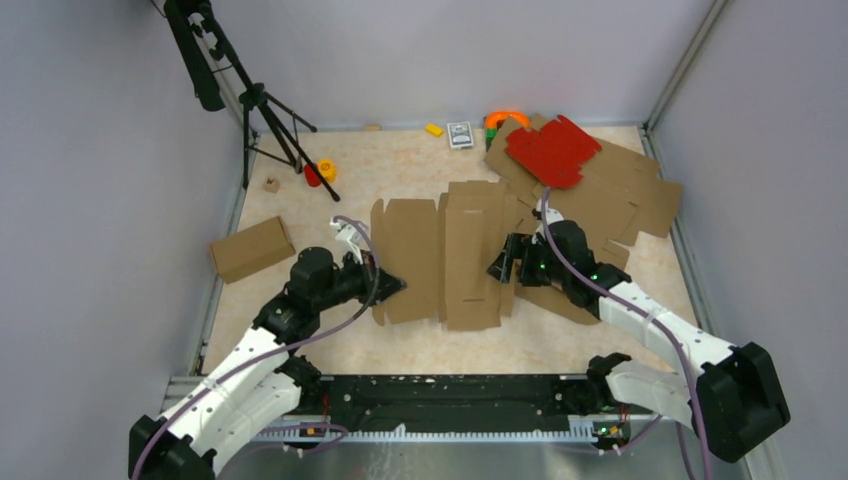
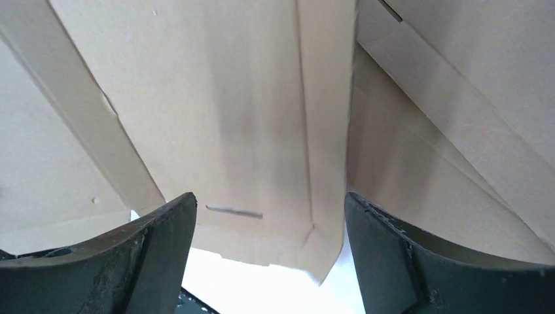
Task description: Fold the paper box
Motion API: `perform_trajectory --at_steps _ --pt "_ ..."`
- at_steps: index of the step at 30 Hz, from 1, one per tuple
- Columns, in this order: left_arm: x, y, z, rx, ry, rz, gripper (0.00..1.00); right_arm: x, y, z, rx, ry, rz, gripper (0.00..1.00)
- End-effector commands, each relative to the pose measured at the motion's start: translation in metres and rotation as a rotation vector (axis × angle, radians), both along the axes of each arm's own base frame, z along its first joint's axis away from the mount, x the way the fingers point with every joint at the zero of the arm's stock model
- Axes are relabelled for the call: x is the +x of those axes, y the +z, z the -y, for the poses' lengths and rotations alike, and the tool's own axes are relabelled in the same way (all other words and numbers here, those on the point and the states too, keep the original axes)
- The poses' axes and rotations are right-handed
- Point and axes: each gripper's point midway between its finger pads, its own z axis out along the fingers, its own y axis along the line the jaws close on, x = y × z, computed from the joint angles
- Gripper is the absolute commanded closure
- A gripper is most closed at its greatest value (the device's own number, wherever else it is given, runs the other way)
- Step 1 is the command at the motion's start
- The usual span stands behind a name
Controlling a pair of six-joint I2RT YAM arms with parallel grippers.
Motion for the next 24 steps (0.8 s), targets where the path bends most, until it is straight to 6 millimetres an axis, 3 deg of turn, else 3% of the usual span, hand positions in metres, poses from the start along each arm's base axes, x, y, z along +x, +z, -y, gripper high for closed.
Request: perform_trajectory --at_steps 1,5,8,11,14,17,19,24 --pt "0.012 0.015 -0.004 -0.012 0.041 0.124 1.0 0.004 0.009 -0.006 0.022 0.005 0.037 0.18" --pt "0.015 0.015 -0.006 0.004 0.057 0.133 1.0 -0.005 -0.007 -0.003 0.012 0.004 -0.007 0.16" --pt "0.016 0.01 -0.008 0.023 0.069 0.101 1.0 -0.012 -0.014 -0.001 0.023 -0.002 -0.021 0.1" --pt "0.015 0.007 -0.006 0.027 0.065 0.066 1.0 -0.018 -0.014 -0.001 0.02 -0.007 -0.021 0.1" --pt "0.015 0.008 -0.004 0.021 0.063 0.042 1.0 -0.026 -0.005 -0.016 0.065 0.028 -0.015 0.22" --pt "0.017 0.011 -0.004 0.012 0.074 0.032 1.0 -0.039 0.0 -0.046 0.125 0.1 -0.021 0.35" --pt "0.018 0.011 -0.005 0.011 0.096 0.004 1.0 -0.047 -0.004 -0.063 0.14 0.138 -0.041 0.42" --pt "0.019 0.012 -0.003 -0.004 0.123 -0.078 1.0 -0.06 -0.033 -0.091 0.112 0.197 -0.111 0.71"
